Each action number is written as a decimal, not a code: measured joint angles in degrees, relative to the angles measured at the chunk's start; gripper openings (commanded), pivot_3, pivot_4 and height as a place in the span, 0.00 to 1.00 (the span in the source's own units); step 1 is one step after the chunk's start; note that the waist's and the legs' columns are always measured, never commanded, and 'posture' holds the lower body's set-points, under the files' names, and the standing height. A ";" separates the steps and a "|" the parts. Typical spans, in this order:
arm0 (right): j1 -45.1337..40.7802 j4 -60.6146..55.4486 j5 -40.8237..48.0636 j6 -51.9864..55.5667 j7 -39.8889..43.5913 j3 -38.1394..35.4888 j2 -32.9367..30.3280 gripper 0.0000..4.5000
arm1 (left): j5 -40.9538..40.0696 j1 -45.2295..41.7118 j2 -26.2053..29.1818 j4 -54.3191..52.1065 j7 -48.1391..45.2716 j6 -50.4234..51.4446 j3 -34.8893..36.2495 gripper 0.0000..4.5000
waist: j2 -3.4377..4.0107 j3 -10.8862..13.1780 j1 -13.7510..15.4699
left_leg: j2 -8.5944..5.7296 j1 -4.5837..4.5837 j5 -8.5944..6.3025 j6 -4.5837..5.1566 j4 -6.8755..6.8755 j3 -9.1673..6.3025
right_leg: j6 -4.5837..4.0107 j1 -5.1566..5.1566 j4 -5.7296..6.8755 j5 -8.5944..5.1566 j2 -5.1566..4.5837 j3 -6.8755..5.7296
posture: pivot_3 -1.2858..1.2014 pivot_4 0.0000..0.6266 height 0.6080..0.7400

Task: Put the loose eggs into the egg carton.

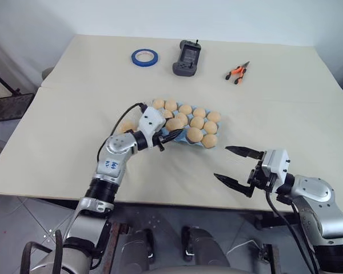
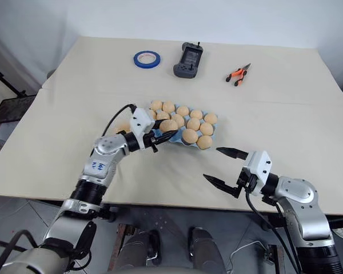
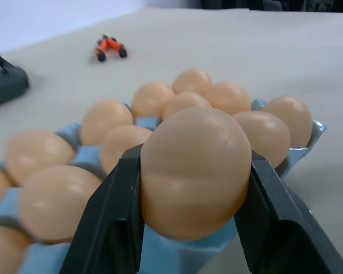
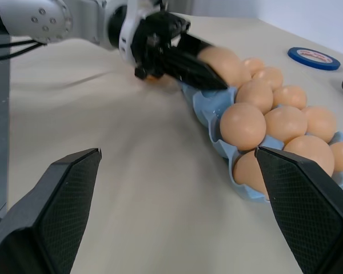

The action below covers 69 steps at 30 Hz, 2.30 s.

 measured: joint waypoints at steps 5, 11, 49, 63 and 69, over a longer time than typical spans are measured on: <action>0.22 -1.08 0.01 0.49 -0.92 0.29 0.22 1.00 | 1.63 -2.13 0.29 2.79 -0.21 -2.78 -0.61 1.00 | 0.00 0.00 -0.03 | 0.01 -0.02 -0.01 -0.01 -0.02 0.00 | -0.01 -0.01 -0.01 -0.01 0.00 0.00 | 0.52 0.24 1.00; 0.96 -2.39 0.25 0.72 -1.36 0.10 0.25 1.00 | -2.17 9.75 10.71 -11.27 -6.04 -2.64 3.58 1.00 | 0.00 0.00 -1.01 | 0.17 0.02 -0.07 -0.14 -0.15 0.05 | -0.19 -0.08 0.12 -0.11 0.07 0.00 | 0.52 0.24 1.00; -6.45 4.89 3.28 -2.74 8.23 -0.73 1.14 1.00 | -9.23 29.46 16.74 -29.90 4.77 10.65 14.99 1.00 | 0.00 -0.03 -0.24 | 0.20 0.05 -0.23 -0.24 -0.20 0.21 | -0.80 -0.05 -0.08 -0.48 -0.06 0.05 | 0.52 0.24 1.00; -5.60 3.84 2.73 -2.89 5.34 0.06 2.55 1.00 | -4.53 18.95 8.19 -17.00 11.35 12.34 9.34 0.95 | -0.01 -0.03 0.00 | 0.16 0.07 -0.21 -0.14 -0.06 0.24 | -0.72 -0.04 0.09 -0.41 -0.09 0.07 | 0.52 0.24 1.00; -5.19 3.33 2.68 -2.89 4.49 0.68 2.94 1.00 | -3.55 17.80 7.95 -15.06 11.30 10.50 8.78 0.61 | 0.00 -0.03 -0.02 | 0.16 0.07 -0.20 -0.14 -0.05 0.25 | -0.25 -0.04 0.10 -0.15 -0.09 0.07 | 0.52 0.24 1.00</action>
